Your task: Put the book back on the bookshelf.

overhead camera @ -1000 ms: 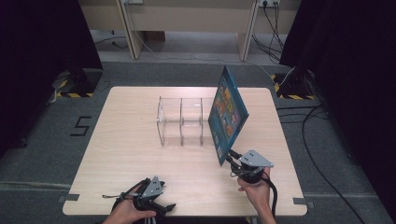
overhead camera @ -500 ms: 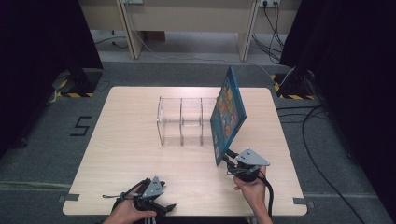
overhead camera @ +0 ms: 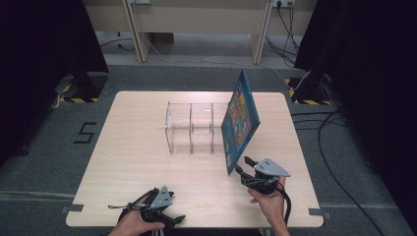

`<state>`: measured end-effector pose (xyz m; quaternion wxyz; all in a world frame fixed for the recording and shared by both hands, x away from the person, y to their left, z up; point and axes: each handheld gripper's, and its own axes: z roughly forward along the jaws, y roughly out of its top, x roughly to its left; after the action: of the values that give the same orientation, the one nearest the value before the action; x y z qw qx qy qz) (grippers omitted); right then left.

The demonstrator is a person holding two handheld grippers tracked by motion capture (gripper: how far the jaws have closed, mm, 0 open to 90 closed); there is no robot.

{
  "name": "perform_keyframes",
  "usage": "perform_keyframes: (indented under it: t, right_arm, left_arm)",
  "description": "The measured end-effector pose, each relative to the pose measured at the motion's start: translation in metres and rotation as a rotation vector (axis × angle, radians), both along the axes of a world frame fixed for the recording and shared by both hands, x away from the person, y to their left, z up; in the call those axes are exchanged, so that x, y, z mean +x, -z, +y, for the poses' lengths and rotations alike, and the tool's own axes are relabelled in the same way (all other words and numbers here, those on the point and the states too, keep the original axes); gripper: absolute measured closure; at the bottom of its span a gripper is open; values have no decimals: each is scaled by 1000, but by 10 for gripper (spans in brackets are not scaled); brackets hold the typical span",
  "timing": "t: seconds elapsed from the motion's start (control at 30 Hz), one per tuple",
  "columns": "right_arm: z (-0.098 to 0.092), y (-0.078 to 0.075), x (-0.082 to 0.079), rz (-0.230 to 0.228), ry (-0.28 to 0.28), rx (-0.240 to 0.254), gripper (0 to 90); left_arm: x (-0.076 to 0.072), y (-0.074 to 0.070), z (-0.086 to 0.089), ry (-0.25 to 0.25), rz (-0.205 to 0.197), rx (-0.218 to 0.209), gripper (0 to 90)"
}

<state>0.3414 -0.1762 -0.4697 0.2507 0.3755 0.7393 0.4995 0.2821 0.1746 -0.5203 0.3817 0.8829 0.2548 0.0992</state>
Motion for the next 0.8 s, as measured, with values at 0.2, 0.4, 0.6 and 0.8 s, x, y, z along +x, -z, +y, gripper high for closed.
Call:
perform_keyframes:
  t: [0.2,0.4,0.6,0.8]
  right_arm:
    - [-3,-1,0,0,11,14,477]
    - [-2,-2,-1,6,14,39,417]
    - [-3,-3,-3,36,36,81,325]
    - [-1,-4,-6,49,38,112,260]
  left_arm:
    - [0,0,0,2,0,0,107]
    - [0,0,0,4,1,-1,107]
    - [0,0,0,6,1,-1,107]
    - [0,0,0,9,1,0,107]
